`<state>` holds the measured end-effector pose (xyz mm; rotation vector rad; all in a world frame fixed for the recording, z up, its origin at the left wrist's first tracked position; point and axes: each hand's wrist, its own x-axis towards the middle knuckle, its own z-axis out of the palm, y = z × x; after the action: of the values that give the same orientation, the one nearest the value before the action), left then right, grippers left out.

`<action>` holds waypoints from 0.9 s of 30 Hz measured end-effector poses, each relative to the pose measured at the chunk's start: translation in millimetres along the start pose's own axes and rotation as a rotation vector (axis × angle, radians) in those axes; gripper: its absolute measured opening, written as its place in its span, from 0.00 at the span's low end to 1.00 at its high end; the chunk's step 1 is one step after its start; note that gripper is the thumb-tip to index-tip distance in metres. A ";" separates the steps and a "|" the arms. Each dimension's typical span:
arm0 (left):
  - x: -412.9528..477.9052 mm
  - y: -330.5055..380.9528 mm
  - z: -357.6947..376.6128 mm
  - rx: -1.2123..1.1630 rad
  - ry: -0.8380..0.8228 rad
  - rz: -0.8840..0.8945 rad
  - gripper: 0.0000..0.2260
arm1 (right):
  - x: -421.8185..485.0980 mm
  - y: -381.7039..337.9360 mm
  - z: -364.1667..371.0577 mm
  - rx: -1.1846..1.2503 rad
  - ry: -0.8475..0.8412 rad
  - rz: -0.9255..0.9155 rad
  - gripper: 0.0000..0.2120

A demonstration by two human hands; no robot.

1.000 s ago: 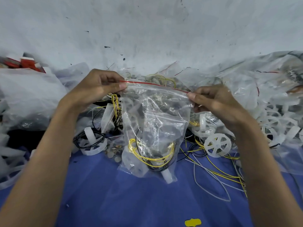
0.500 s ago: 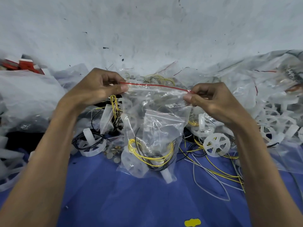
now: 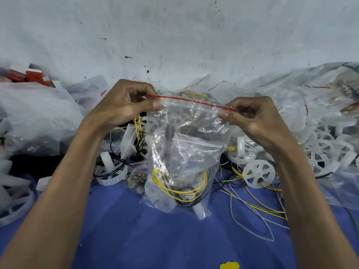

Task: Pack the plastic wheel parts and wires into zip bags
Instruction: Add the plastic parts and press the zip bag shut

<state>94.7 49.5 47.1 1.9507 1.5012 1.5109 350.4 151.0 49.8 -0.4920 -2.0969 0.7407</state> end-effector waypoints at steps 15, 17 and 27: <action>-0.5 10.4 8.9 0.036 -0.039 0.058 0.03 | 1.1 -0.9 5.9 -0.079 -0.017 -0.002 0.05; -1.4 10.3 10.0 0.052 -0.046 0.056 0.07 | 0.7 -1.8 5.5 -0.088 -0.031 -0.004 0.05; 2.3 16.2 20.6 0.117 -0.060 0.065 0.12 | -0.4 -7.1 5.3 -0.080 -0.017 0.006 0.03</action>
<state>120.6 51.9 51.0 2.1104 1.5476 1.4050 345.7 143.7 51.7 -0.5375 -2.1483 0.6692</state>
